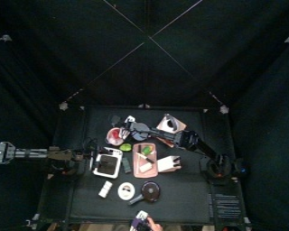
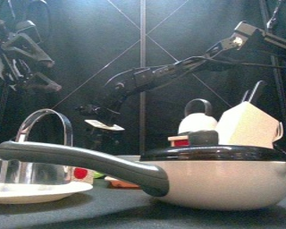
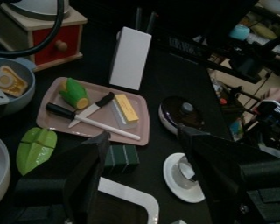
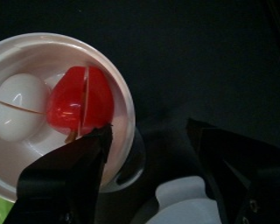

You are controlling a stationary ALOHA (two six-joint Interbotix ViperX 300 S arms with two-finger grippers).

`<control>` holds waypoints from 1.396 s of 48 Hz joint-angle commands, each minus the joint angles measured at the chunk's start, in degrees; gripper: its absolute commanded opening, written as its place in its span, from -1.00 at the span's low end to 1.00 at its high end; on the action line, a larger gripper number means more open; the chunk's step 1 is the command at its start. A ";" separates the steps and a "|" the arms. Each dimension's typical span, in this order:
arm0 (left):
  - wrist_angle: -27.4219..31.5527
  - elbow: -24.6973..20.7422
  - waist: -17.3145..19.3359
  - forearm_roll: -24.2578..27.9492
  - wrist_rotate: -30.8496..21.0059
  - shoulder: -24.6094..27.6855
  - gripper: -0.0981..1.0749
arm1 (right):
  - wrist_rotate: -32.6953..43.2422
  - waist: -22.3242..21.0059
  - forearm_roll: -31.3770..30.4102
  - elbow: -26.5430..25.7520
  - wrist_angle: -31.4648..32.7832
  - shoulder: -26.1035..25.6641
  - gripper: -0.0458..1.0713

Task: Grab pot

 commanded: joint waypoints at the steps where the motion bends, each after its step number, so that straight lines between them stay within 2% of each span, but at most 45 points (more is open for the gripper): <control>1: -0.26 -0.70 0.18 -0.09 0.09 0.09 0.81 | 0.09 -0.44 0.09 -1.93 -0.62 -1.58 0.83; 25: -0.26 -0.62 0.26 -0.09 0.09 0.09 0.81 | -0.09 -0.35 -0.09 -2.11 -0.70 -1.32 0.77; 49: -0.18 -0.70 0.35 -0.09 0.09 0.09 0.81 | 0.18 -0.09 -0.09 -2.11 0.09 -1.41 -0.10; 58: -0.26 -0.70 0.35 -0.09 0.09 0.09 0.81 | 0.35 -0.26 0.79 -2.29 0.79 -2.11 -0.31; 67: -0.18 -0.70 0.26 -0.09 0.09 0.09 0.81 | 1.32 -0.53 4.75 -3.34 2.72 -4.04 -0.41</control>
